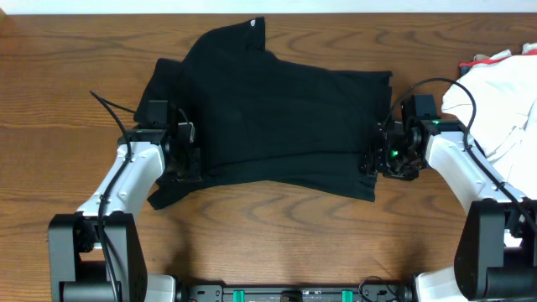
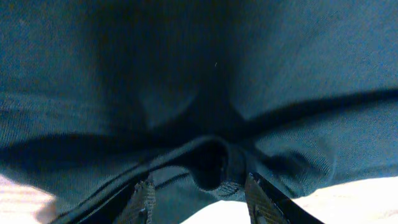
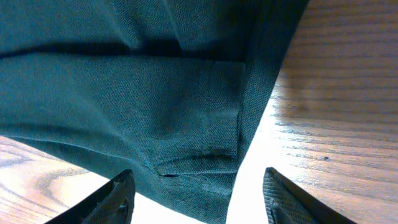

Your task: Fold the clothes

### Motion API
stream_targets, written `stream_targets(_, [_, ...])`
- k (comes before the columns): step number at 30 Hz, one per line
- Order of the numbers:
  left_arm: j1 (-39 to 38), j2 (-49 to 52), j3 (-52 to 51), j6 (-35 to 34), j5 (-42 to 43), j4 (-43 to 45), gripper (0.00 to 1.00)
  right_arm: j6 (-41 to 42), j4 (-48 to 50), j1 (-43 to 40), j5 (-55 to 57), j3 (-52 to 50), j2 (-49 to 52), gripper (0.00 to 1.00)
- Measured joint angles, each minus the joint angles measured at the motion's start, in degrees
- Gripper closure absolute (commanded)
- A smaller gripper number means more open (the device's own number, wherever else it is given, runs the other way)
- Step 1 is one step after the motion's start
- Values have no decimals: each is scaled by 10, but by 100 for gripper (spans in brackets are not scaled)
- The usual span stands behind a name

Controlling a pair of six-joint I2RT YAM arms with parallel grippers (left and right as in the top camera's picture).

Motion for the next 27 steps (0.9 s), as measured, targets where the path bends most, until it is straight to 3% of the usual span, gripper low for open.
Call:
stream_targets(9, [0, 5, 0, 0, 18, 12, 59, 2, 0, 0, -3, 0, 0, 40])
stream_targets(12, [0, 19, -1, 0, 25, 19, 69, 2, 0, 0, -3, 0, 0, 40])
stream_targets(15, [0, 34, -3, 1, 31, 19, 93, 2, 0, 0, -3, 0, 0, 41])
stream_targets(20, [-1, 34, -4, 3, 33, -23, 94, 4, -1, 0, -3, 0, 0, 43])
stream_targets(27, [-1, -50, 16, -2, 28, -135, 94, 6, -7, 0, -4, 0, 0, 71])
